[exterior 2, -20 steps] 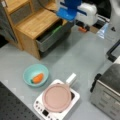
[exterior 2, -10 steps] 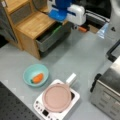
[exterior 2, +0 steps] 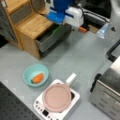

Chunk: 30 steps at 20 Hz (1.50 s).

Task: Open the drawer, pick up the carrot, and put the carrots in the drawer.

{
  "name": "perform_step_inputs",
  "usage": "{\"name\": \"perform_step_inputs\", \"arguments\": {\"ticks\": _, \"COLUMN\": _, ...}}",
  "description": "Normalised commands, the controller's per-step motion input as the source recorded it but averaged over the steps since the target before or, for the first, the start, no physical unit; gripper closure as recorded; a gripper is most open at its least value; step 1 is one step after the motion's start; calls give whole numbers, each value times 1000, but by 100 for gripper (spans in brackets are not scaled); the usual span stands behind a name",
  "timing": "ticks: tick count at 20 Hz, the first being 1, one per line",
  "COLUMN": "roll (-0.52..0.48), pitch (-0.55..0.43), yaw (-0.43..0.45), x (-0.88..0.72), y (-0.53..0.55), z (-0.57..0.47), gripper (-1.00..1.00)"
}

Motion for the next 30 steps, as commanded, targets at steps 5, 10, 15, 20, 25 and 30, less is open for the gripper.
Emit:
{"name": "perform_step_inputs", "arguments": {"ticks": 5, "roll": -98, "pitch": -65, "yaw": 83, "x": 22, "y": -79, "z": -188, "gripper": -100}}
{"name": "perform_step_inputs", "arguments": {"ticks": 10, "roll": -91, "pitch": -52, "yaw": 86, "x": 18, "y": -124, "z": -236, "gripper": -100}}
{"name": "perform_step_inputs", "arguments": {"ticks": 15, "roll": -85, "pitch": -34, "yaw": 87, "x": -6, "y": -104, "z": -164, "gripper": -100}}
{"name": "perform_step_inputs", "arguments": {"ticks": 20, "roll": -78, "pitch": -43, "yaw": 89, "x": -22, "y": -60, "z": -103, "gripper": -100}}
{"name": "perform_step_inputs", "arguments": {"ticks": 25, "roll": -70, "pitch": -58, "yaw": 80, "x": -23, "y": 5, "z": -125, "gripper": -100}}
{"name": "perform_step_inputs", "arguments": {"ticks": 30, "roll": -60, "pitch": -64, "yaw": 65, "x": -15, "y": 87, "z": -155, "gripper": -100}}
